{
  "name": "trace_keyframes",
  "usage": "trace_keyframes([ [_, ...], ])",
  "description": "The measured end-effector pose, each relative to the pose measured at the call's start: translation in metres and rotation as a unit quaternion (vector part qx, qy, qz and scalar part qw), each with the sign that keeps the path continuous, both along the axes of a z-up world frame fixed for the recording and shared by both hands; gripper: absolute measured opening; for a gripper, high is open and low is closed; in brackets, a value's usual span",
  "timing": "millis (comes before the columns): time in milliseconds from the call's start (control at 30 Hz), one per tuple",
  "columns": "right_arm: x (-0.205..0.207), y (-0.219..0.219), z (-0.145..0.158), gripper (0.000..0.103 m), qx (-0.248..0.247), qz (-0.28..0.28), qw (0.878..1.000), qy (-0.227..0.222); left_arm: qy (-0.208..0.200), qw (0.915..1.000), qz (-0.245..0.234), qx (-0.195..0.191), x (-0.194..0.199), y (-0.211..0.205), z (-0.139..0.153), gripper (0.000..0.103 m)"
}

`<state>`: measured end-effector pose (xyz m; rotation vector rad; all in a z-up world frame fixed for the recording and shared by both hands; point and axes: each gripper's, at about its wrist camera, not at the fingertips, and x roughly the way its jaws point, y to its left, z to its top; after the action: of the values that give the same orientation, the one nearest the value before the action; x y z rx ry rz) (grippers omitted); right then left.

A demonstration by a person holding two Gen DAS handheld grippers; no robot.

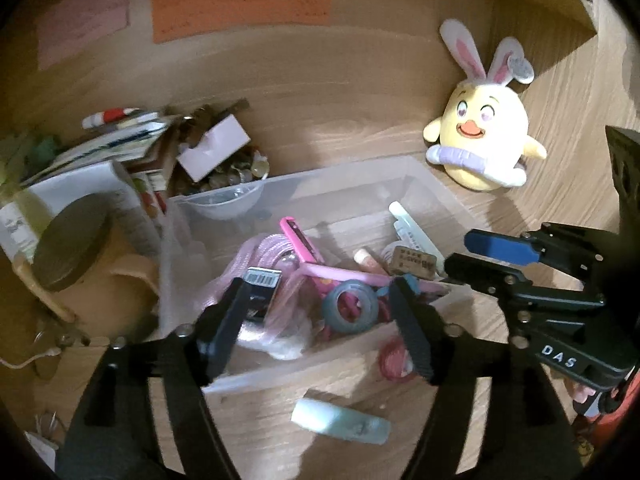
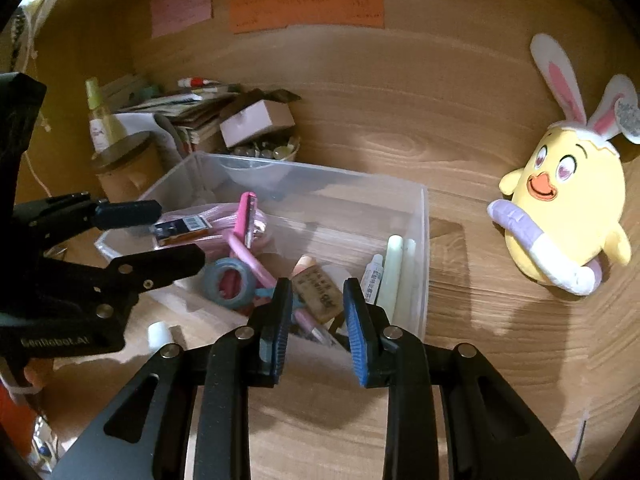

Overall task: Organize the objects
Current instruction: 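Carry tape roll and eraser into the clear box and release both, then grasp the pale green tube with the left tool while the right grasps the pink compact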

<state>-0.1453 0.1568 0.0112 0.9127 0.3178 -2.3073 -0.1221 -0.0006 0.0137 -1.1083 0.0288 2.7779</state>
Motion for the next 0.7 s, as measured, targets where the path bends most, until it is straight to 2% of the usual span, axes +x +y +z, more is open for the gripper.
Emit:
trace_keyframes([
  [67, 0.008, 0.003, 0.005, 0.028, -0.002, 0.005, 1.0, 0.005, 0.007, 1.0, 0.006, 0.0, 0.009, -0.006, 0.003, 0.088],
  [133, 0.016, 0.006, 0.008, 0.032, -0.001, 0.009, 1.0, 0.011, 0.014, 0.9998, 0.014, -0.004, 0.019, -0.011, 0.005, 0.094],
  [267, 0.033, 0.009, 0.008, 0.034, 0.005, 0.02, 1.0, 0.014, 0.006, 0.9998, 0.018, -0.008, 0.034, -0.02, 0.0, 0.095],
  [467, 0.054, 0.007, -0.003, 0.039, 0.014, 0.045, 0.999, 0.004, -0.034, 0.9993, 0.006, -0.012, 0.051, -0.024, -0.026, 0.095],
  [700, 0.055, -0.016, -0.039, 0.041, 0.044, 0.07, 0.996, -0.046, -0.096, 0.9951, -0.019, -0.013, 0.059, -0.017, -0.064, 0.095],
])
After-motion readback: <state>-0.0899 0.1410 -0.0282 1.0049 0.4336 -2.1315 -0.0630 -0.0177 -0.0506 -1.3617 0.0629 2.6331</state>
